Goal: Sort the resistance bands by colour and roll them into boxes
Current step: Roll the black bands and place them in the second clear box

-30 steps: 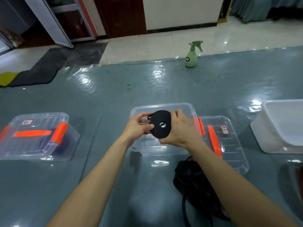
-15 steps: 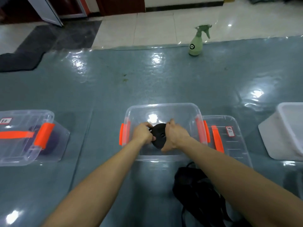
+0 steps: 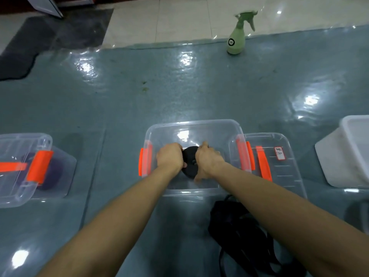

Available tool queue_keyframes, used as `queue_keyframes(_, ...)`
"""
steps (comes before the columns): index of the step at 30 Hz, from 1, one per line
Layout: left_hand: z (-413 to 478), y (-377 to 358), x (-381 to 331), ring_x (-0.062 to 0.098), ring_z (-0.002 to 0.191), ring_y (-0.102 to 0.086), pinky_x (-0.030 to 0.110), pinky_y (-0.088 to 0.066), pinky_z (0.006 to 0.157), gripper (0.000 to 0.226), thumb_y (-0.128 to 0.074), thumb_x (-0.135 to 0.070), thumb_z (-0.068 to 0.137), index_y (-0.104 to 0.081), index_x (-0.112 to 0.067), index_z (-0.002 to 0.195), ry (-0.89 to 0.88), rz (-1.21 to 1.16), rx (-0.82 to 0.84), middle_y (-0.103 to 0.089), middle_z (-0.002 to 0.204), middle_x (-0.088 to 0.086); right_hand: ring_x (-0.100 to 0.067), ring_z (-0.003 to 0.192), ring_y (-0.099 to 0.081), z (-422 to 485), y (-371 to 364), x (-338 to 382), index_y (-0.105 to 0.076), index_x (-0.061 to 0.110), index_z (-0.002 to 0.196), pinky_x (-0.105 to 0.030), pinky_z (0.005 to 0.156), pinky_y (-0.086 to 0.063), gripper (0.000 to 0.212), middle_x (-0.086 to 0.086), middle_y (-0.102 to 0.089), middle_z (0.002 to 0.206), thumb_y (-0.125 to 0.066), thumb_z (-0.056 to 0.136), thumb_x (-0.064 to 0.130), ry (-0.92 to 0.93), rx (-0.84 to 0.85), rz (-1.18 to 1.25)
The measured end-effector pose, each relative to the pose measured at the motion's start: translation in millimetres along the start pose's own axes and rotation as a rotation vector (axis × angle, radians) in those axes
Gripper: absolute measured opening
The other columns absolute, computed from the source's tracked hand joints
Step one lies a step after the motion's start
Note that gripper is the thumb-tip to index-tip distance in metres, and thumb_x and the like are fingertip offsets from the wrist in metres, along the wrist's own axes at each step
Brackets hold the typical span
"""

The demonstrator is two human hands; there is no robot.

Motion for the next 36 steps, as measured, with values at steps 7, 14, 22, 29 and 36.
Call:
queue_keyframes(7, 1.7, 5.2, -6.3, 0.038, 0.101, -0.075, 0.035, -0.047, 0.073, 0.036, -0.098, -0.022, 0.073, -0.069, -0.015, 0.094, -0.062, 0.155, -0.032, -0.078, 0.101, 0.012, -0.035, 0.117, -0.067, -33.6, 27.7, -11.6, -0.060, 0.005, 0.132, -0.039, 0.094, -0.056, 0.049, -0.015, -0.064, 0.135, -0.071, 0.097, 0.038, -0.004, -0.006, 0.211)
queue_keyframes(14, -11.2, 22.8, -18.4, 0.036, 0.103, -0.074, 0.034, -0.046, 0.071, 0.046, -0.090, -0.045, 0.082, -0.059, -0.018, 0.104, -0.176, 0.348, -0.106, -0.076, 0.110, 0.010, -0.029, 0.113, -0.069, -132.6, 64.2, -43.5, -0.074, 0.012, 0.126, -0.039, 0.100, -0.054, 0.028, -0.008, -0.075, 0.125, -0.056, 0.105, 0.016, 0.062, -0.615, 0.570)
queue_keyframes(22, -137.6, 45.7, -34.7, 0.037, 0.115, -0.066, 0.052, -0.052, 0.099, 0.043, -0.050, -0.050, 0.111, -0.067, -0.013, 0.127, -0.427, -0.104, -0.468, -0.072, 0.122, 0.012, -0.034, 0.106, -0.065, -248.5, -22.9, -106.0, -0.071, 0.010, 0.123, -0.044, 0.094, -0.052, 0.026, -0.009, -0.069, 0.114, -0.067, 0.099, 0.018, -0.296, -1.034, 0.702)
queue_keyframes(29, -196.7, -17.1, -17.5, 0.034, 0.168, -0.016, 0.056, -0.003, 0.136, 0.065, -0.041, -0.050, 0.114, -0.034, -0.017, 0.170, -0.494, 0.195, -0.570, -0.024, 0.178, 0.018, -0.041, 0.159, -0.025, -275.6, -182.1, -119.9, -0.007, 0.004, 0.168, -0.060, 0.122, -0.032, 0.155, -0.021, -0.023, 0.172, -0.075, 0.062, 0.093, -0.736, -0.327, 0.712)
queue_keyframes(36, -221.9, -92.1, -11.1, 0.035, 0.113, -0.066, 0.045, -0.053, 0.094, 0.051, -0.064, -0.042, 0.104, -0.052, -0.015, 0.145, -0.566, -0.120, -0.361, -0.058, 0.135, 0.005, -0.040, 0.118, -0.063, -269.0, -206.0, -115.3, -0.062, 0.006, 0.123, -0.048, 0.098, -0.051, 0.047, -0.017, -0.067, 0.121, -0.080, 0.090, 0.034, -0.622, -0.408, 0.689)
Point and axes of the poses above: each hand's wrist, its own z-axis towards the middle knuckle, its own y-axis out of the back of the hand, x = y × z, the point moved 7 cm from there along z, towards the middle knuckle
